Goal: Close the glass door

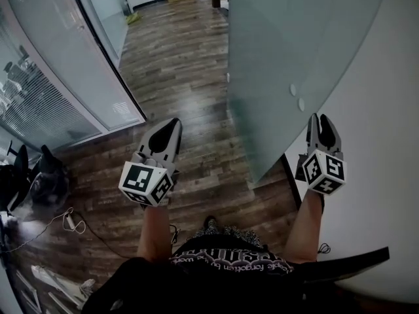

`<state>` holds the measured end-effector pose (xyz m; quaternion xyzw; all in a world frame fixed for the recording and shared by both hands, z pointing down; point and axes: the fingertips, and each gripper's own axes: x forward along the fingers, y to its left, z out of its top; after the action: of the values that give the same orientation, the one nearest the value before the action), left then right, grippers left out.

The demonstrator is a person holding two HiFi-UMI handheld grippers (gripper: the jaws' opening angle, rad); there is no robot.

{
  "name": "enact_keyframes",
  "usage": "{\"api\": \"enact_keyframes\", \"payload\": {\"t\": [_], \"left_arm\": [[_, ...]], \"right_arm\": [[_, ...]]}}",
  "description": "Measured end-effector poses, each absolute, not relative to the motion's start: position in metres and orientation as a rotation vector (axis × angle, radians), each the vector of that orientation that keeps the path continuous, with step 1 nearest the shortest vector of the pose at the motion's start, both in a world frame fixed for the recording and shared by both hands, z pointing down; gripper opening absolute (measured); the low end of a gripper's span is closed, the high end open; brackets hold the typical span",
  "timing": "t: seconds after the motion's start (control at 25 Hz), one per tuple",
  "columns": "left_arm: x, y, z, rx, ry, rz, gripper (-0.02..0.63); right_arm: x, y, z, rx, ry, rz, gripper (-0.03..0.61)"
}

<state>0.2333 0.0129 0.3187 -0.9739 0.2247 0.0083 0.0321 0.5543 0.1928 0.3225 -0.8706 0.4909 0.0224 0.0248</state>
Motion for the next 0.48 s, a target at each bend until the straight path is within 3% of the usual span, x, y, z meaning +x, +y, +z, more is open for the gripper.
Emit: {"api": "enact_keyframes", "payload": {"t": [0.12,0.48], "left_arm": [[0.230,0.003,0.318,-2.997,0.714,0.024,0.002],[0.218,-0.007,0.323,-3.000,0.763,0.003,0.002]], "right_arm": [[0.574,0.182,0.324,-2.716,1.517,0.033,0.114],[0.575,0.163,0.334,-2.715,1.625,-0.006,0.118]]}}
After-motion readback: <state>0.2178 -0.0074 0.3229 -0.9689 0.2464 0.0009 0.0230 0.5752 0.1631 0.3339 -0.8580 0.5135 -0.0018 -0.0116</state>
